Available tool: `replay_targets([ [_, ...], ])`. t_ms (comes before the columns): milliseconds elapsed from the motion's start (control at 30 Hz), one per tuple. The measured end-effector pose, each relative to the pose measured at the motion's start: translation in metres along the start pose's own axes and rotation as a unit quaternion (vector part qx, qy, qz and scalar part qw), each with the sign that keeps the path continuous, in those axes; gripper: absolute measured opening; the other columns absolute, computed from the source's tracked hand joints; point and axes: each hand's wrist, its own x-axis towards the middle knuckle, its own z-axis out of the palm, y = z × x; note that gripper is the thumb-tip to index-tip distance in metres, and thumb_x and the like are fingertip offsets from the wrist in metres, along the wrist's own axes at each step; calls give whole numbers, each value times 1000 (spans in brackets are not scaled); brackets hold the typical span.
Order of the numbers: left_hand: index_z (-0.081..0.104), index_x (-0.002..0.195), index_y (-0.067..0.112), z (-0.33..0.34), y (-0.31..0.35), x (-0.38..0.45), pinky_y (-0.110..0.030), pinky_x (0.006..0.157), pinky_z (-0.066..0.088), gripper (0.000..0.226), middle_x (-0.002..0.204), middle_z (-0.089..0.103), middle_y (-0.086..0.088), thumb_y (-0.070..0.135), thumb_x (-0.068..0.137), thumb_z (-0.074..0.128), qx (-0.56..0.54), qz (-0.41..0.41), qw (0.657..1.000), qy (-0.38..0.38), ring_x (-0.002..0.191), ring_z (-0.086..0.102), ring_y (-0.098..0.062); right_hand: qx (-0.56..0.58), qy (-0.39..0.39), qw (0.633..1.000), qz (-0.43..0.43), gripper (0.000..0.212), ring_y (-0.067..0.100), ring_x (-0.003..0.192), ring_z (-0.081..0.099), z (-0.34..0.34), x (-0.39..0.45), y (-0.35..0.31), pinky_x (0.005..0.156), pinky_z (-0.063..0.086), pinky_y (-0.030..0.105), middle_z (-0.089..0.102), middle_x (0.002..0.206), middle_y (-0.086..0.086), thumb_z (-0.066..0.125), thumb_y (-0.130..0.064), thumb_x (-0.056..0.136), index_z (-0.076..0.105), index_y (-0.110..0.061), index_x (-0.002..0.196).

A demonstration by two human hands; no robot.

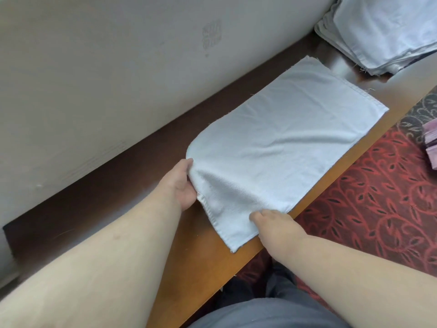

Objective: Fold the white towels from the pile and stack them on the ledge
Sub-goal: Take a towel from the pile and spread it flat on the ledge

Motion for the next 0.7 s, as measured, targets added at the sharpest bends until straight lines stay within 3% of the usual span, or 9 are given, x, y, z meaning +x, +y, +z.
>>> replay_targets([
  [100,64,113,11,-7,0,3,-38,77,53,25,103,75,-8,27,102,49,-20,34,999,-13,91,73,-21,-45,67,993,-92,50,29,116,53,1,1,-6,93,47,39,53,132,4,66,-21,80,54,-23,129],
  [167,60,104,18,-15,-2,9,-36,82,53,7,109,71,-6,20,97,60,26,92,992,78,91,70,-20,-51,28,982,-178,59,31,130,43,0,-3,-18,104,41,45,39,149,6,64,-32,86,44,-23,141],
  [267,60,101,25,-28,-4,8,-32,87,52,17,110,64,2,11,90,62,270,242,891,274,95,64,-19,-75,-34,976,-202,54,31,131,34,2,-6,-31,103,38,46,32,148,7,63,-35,90,42,-20,138],
  [333,60,97,26,-31,-3,8,-37,85,54,26,115,58,-1,4,87,51,397,299,822,278,95,64,-25,-74,-29,975,-207,49,31,128,36,3,-5,-32,99,41,46,34,145,7,63,-36,90,45,-21,133],
  [433,65,99,26,-32,0,14,-31,88,49,43,127,51,-4,-8,84,44,456,332,784,259,107,60,-28,-79,-38,973,-214,51,31,126,37,1,-2,-28,98,43,46,35,145,7,62,-37,90,45,-22,135],
  [500,66,115,24,-36,-4,17,-20,91,36,48,134,48,-1,-8,87,45,487,333,766,254,123,49,-24,-76,-40,972,-218,52,31,127,37,0,-2,-29,99,43,46,34,146,7,61,-39,90,45,-23,137],
  [567,52,138,20,-41,-14,18,-21,100,30,52,147,37,1,-1,92,44,557,294,740,238,138,34,-22,-62,-41,972,-224,52,31,130,35,1,-2,-30,100,42,46,33,148,6,59,-41,92,44,-23,138],
  [633,30,152,20,-45,-25,17,-32,118,16,62,161,17,-3,4,93,44,694,248,638,225,149,11,-25,-48,-44,971,-231,51,32,137,29,-1,-3,-32,105,39,46,29,153,6,57,-42,94,44,-23,139],
  [700,16,156,23,-45,-35,17,-39,122,7,66,164,4,-4,14,96,42,781,226,554,179,151,0,-27,-50,-65,969,-234,58,33,148,13,-2,-4,-32,114,28,49,14,163,7,56,-43,95,37,-25,147],
])
